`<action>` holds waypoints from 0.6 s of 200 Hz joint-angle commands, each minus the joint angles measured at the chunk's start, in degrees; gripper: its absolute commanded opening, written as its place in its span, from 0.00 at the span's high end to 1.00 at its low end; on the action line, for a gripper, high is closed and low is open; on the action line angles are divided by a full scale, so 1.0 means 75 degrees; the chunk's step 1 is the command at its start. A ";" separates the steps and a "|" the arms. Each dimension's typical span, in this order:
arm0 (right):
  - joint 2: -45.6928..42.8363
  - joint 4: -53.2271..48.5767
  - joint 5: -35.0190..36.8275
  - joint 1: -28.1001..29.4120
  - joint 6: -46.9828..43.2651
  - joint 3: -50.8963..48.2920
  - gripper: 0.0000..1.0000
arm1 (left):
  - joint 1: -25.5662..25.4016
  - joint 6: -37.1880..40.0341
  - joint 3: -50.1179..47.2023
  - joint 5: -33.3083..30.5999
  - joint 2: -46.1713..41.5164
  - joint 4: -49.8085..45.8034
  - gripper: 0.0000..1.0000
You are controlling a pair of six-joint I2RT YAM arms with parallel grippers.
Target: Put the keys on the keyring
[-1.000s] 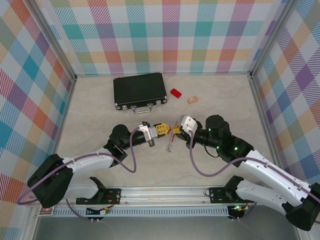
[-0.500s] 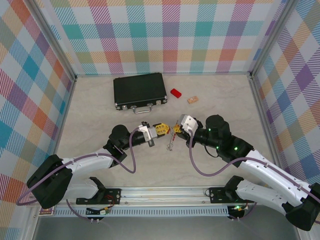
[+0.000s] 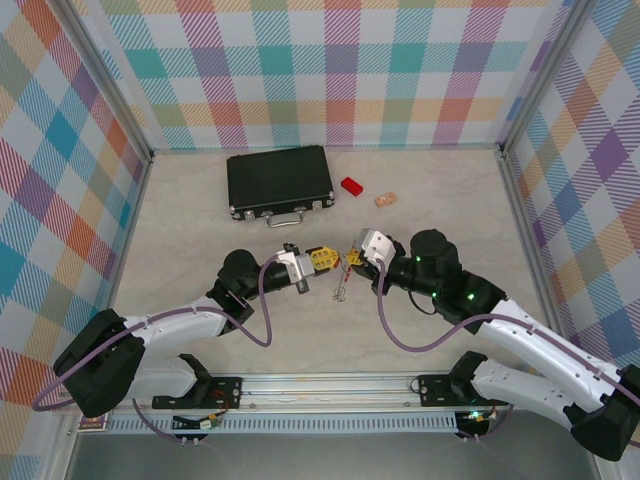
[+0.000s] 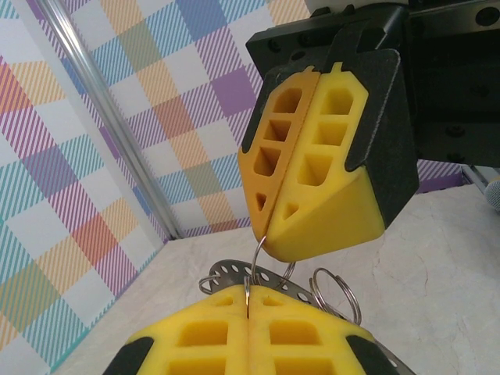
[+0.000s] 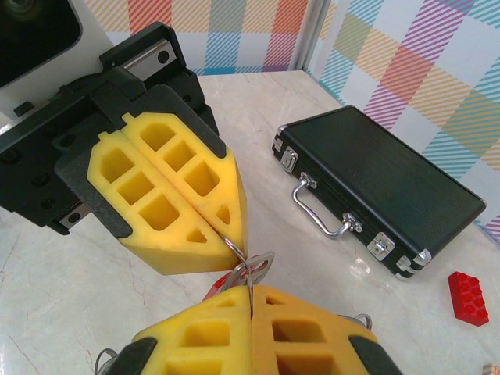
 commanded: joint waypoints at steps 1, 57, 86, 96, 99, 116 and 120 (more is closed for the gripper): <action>0.0013 0.0270 -0.0085 -0.0057 0.0145 0.0168 1.00 | -0.0096 0.0102 -0.0023 0.0198 -0.0155 0.0050 1.00; 0.0010 0.0263 -0.0063 -0.0053 0.0157 0.0169 1.00 | -0.0134 0.0102 -0.0003 0.0259 -0.0135 0.0015 1.00; 0.0031 0.0271 -0.0032 -0.0056 0.0181 0.0158 1.00 | -0.0137 0.0099 -0.0001 0.0256 -0.0156 0.0012 1.00; 0.0029 0.0282 -0.0032 -0.0053 0.0181 0.0158 1.00 | -0.0135 0.0102 -0.0003 0.0260 -0.0145 0.0005 1.00; 0.0026 0.0285 -0.0046 -0.0056 0.0181 0.0160 1.00 | -0.0138 0.0111 -0.0003 0.0248 -0.0148 0.0002 1.00; 0.0023 0.0265 -0.0117 -0.0053 0.0146 0.0160 1.00 | -0.0138 0.0110 0.0004 0.0203 -0.0154 -0.0001 1.00; 0.0019 0.0255 -0.0136 -0.0056 0.0146 0.0158 1.00 | -0.0141 0.0113 -0.0001 0.0177 -0.0145 0.0003 1.00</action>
